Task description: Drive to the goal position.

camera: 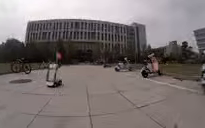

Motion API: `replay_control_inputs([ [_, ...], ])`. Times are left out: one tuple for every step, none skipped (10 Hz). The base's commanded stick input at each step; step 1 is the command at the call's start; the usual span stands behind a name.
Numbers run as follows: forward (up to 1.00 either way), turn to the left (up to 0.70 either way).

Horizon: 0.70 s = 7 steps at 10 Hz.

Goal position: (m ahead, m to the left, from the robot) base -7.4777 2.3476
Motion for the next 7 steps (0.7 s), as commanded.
replay_control_inputs([
  [1.0,0.0],
  [1.0,0.0],
  [1.0,0.22],
  [1.0,0.4],
  [1.0,0.34],
  [1.0,0.0],
  [1.0,0.0],
])
